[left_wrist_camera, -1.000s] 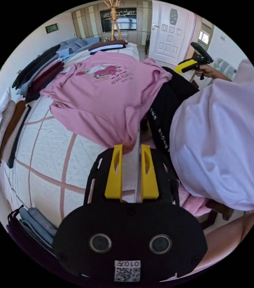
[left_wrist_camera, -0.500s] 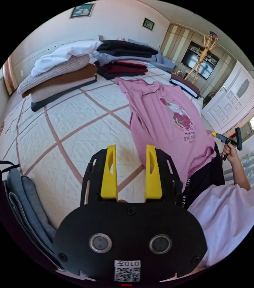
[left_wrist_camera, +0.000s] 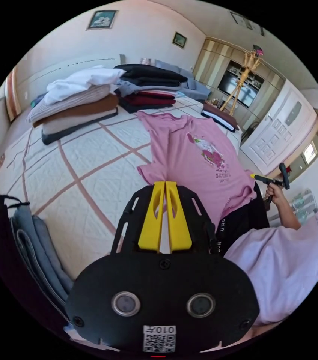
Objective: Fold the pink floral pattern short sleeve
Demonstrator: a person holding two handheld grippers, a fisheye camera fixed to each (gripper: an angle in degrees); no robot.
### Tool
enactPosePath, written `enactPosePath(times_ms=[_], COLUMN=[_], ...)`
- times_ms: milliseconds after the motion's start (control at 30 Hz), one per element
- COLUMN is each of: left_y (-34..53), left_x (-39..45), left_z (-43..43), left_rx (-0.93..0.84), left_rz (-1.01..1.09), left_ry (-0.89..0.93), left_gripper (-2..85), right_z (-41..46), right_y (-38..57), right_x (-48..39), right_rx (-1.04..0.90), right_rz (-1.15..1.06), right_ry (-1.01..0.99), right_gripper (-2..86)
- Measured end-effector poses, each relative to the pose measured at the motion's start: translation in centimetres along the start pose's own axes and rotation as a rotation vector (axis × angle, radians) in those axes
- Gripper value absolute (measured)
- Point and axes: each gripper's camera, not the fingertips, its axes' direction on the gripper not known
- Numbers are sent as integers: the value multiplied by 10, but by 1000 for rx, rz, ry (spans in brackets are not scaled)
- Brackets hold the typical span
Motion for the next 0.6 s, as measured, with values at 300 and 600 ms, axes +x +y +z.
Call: enactPosePath(times_ms=[300, 600], left_y=[31, -113], left_x=[-14, 39], left_z=[14, 57], left_rx=[-109, -30], left_rz=[-192, 151], left_ry=[-125, -288], left_gripper=[63, 124], right_z=[-21, -83], right_y=[3, -111], right_x=[-21, -23], right_rx=[-44, 189], right_rz=[-31, -107], right_ry=[40, 123], right_gripper=[59, 104])
